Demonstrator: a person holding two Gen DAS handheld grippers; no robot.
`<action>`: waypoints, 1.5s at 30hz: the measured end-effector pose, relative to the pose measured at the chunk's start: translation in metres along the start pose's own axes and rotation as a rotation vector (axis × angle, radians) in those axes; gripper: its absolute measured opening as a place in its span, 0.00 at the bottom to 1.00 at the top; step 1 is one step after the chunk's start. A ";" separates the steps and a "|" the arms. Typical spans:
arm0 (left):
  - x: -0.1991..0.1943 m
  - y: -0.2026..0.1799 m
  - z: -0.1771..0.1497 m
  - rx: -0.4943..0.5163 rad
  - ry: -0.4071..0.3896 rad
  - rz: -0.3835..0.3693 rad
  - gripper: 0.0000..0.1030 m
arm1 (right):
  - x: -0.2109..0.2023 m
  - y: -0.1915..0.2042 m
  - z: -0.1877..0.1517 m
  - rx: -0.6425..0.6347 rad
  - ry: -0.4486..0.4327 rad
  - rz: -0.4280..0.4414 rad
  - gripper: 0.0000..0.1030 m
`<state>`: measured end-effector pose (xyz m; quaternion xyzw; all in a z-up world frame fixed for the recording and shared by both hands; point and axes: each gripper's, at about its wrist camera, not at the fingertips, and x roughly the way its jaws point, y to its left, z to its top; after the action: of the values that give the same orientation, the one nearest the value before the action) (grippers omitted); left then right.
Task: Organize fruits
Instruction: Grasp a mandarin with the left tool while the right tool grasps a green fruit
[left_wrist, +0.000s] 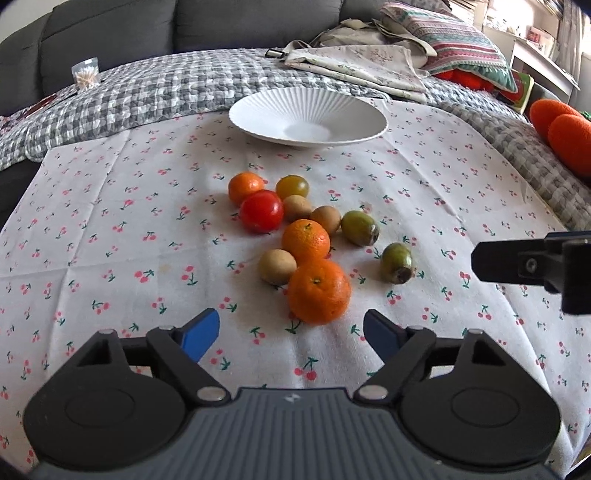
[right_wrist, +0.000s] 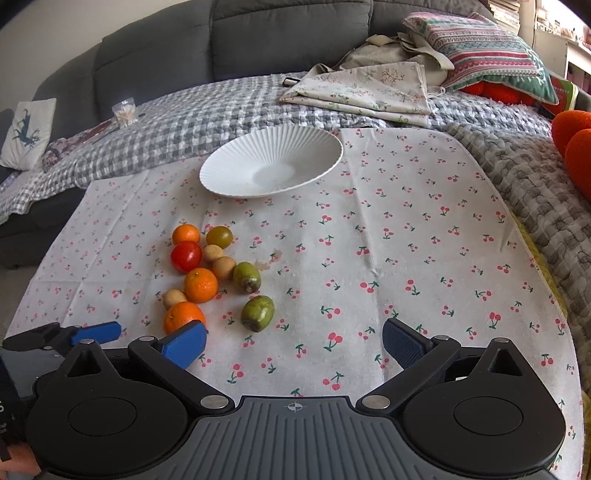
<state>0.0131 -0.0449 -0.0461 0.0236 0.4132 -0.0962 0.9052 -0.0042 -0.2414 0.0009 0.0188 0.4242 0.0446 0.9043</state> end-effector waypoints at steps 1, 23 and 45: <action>0.001 0.000 0.000 0.003 -0.003 0.003 0.78 | 0.001 -0.001 0.000 0.002 0.003 -0.001 0.98; -0.006 0.009 0.000 -0.022 -0.019 -0.128 0.34 | 0.021 -0.008 -0.003 0.026 0.040 0.028 0.73; -0.024 0.060 0.022 -0.142 -0.085 -0.067 0.34 | 0.072 0.013 -0.004 -0.044 0.040 0.090 0.51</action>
<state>0.0264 0.0152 -0.0158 -0.0585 0.3809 -0.0978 0.9176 0.0376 -0.2220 -0.0560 0.0171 0.4396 0.0951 0.8930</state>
